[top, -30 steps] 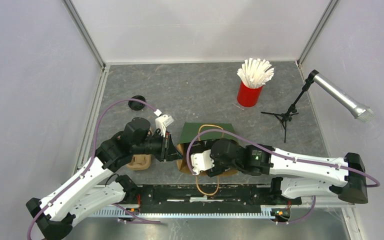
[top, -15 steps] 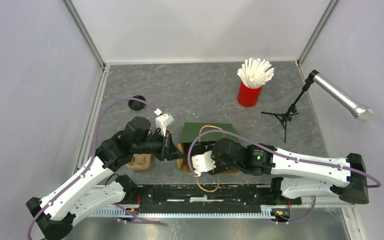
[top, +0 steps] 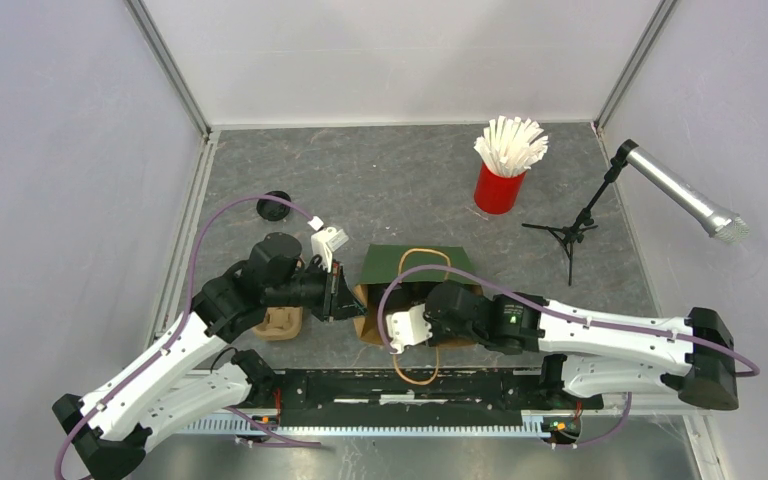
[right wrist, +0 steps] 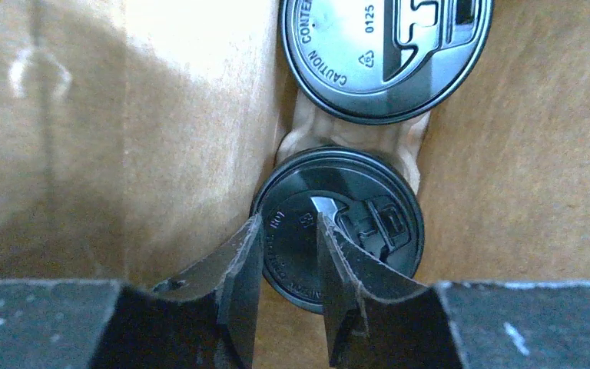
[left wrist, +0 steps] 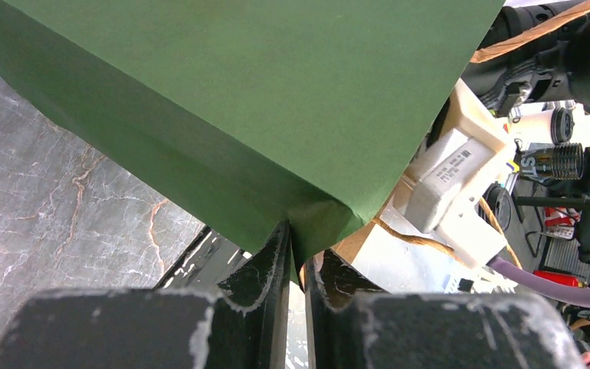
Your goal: Pack the takeout coffee
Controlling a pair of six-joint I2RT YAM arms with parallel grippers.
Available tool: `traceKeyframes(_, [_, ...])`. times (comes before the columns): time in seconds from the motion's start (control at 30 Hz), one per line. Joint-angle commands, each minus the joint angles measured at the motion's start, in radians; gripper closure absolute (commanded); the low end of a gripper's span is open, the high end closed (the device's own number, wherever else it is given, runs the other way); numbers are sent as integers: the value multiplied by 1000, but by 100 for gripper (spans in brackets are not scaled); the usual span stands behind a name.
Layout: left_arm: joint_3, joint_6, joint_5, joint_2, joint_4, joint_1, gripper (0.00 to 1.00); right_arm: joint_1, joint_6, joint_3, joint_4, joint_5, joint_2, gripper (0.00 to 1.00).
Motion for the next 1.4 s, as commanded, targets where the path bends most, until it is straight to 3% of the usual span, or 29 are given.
traceKeyframes(0.0, [30,-13,-7,-16,33,-1,83,-21,21,-36,81,23,-12,63])
traceKeyframes(0.4, [33,-16,3,-12,34,-1,83,-57,36,-84,118,46,-32,65])
traceKeyframes(0.93, [48,-43,-14,-12,48,-1,85,-58,51,77,-33,-94,-59,62])
traceKeyframes(1.37, [60,-86,-20,-4,74,-1,86,-57,100,260,-112,-94,-78,61])
